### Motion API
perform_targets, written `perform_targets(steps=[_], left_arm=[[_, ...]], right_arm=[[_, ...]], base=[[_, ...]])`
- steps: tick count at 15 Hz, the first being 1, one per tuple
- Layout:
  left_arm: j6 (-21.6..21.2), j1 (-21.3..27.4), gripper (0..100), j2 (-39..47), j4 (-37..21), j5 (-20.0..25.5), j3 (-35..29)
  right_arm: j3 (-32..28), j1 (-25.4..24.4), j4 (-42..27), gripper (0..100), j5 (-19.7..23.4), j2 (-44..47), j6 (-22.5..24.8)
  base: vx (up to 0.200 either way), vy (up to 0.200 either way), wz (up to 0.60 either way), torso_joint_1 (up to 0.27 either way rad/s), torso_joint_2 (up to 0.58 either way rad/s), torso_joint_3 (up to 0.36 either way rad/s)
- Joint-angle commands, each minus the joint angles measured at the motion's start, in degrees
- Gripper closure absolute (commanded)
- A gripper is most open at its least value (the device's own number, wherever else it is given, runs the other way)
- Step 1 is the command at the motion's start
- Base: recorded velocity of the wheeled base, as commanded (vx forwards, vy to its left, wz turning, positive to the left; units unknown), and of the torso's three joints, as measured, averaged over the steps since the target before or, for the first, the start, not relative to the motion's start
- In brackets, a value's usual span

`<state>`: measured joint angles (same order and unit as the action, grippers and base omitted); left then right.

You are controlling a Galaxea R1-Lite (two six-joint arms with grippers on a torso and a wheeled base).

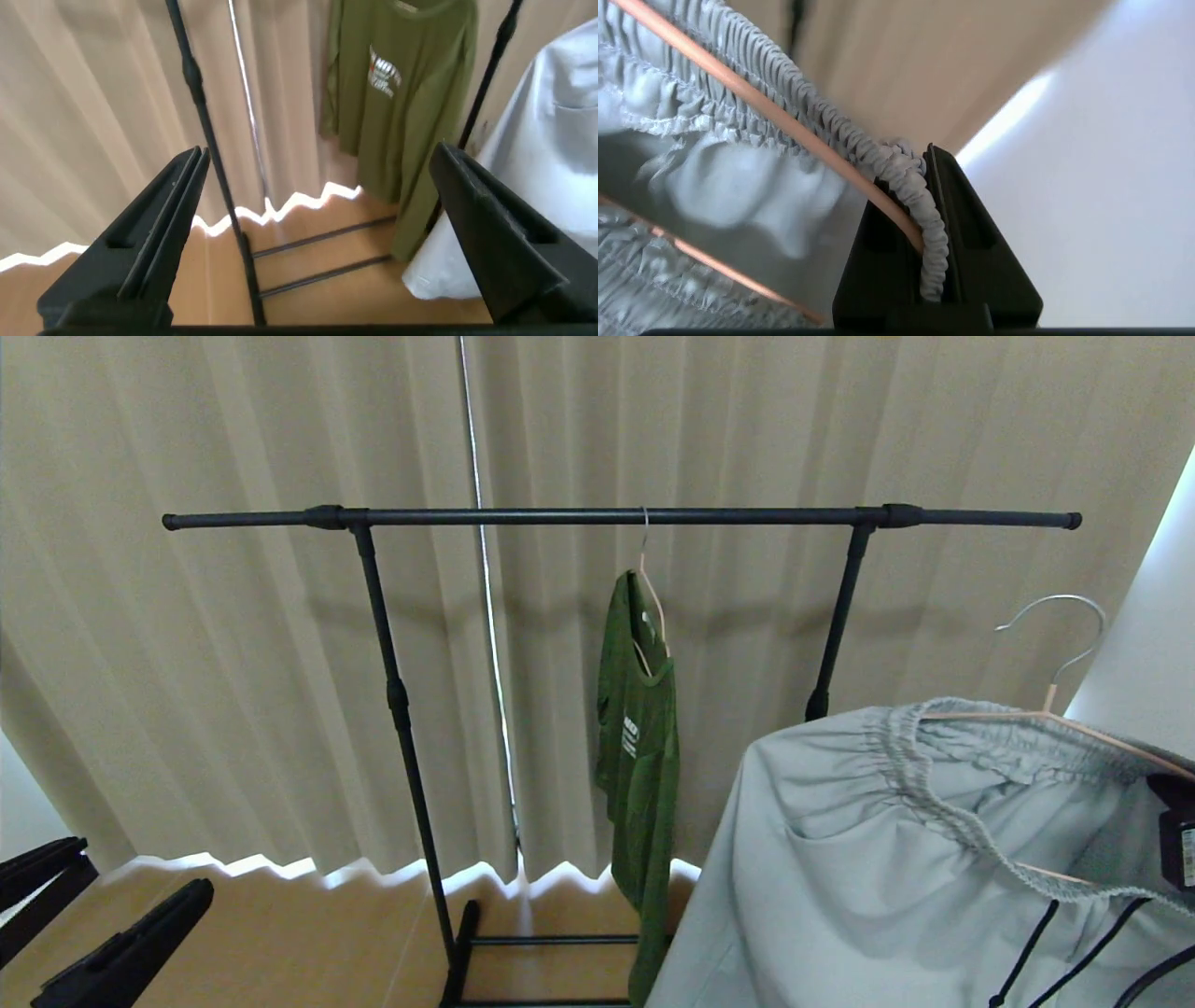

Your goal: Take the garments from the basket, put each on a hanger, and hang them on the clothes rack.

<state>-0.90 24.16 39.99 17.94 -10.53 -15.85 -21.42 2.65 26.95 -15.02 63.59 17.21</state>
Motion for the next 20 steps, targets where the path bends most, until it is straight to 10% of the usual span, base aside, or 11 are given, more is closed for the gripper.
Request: perform_targets(steps=[1, 7, 20], left_arm=[[-0.1, -1.1, 0, -0.2, 0.4, 0.1, -0.1], [-2.4, -1.4, 0, -2.2, 3.2, 3.9, 0.9], [-2.7, -1.4, 0, -2.5, 3.1, 4.8, 0.8]], right_arm=[[2.5, 2.5, -0.1, 100, -0.1, -4.1, -0.5], [-5.7, 7.1, 0.3, 100, -0.1, 4.4, -5.0], [-2.5, 8.6, 2.5, 100, 0.4, 1.8, -6.5]], base=[[0.000, 0.000, 0.00, 0.000, 0.00, 0.000], [0.000, 0.000, 0.00, 0.000, 0.00, 0.000], [0.000, 0.000, 0.00, 0.000, 0.00, 0.000]])
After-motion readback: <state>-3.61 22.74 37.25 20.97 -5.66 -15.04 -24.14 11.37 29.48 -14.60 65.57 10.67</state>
